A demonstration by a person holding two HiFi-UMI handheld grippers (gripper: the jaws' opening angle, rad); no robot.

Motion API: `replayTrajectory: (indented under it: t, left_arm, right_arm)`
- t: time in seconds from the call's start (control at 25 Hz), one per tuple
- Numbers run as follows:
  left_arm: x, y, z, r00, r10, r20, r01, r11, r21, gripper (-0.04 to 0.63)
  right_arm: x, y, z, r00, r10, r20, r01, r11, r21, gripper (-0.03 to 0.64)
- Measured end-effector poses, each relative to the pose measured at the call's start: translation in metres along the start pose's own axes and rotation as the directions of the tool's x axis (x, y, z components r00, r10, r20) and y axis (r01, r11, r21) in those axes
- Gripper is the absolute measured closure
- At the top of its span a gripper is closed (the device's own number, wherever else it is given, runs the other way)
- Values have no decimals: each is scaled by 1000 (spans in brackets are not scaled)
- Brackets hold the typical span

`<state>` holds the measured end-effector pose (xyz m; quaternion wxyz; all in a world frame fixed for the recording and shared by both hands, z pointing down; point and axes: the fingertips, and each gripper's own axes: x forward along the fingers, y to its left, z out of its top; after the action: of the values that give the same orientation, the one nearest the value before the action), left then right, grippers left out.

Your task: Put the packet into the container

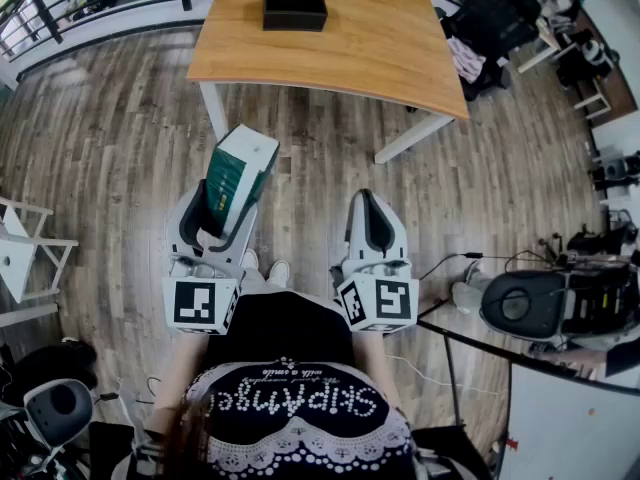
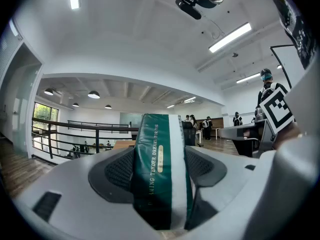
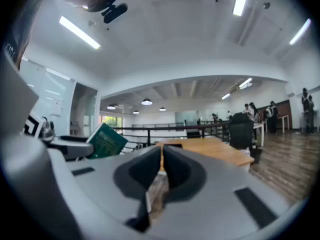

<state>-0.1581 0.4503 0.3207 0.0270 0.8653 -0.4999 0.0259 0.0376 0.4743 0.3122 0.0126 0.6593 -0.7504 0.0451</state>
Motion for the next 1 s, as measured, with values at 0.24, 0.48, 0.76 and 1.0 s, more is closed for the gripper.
replayTrajectory:
  t: [0.24, 0.48, 0.76, 1.0]
  left_arm:
    - [7, 5, 4, 1000, 18, 5, -18, 1000, -2, 250]
    - [9, 0, 5, 999, 19, 26, -19, 1000, 18, 250]
    - [12, -12, 5, 999, 14, 38, -15, 1000, 21, 250]
    - [11, -25, 0, 1000, -1, 31, 0, 1000, 15, 250]
  right_arm:
    - [12, 3, 2, 1000, 28, 2, -28, 1000, -7, 577]
    - [13, 0, 1, 999, 46, 0, -46, 999, -12, 577]
    - [6, -11, -1, 999, 48, 4, -48, 999, -22, 577]
    - [-3, -24, -8, 998, 69, -3, -69, 998, -1, 575]
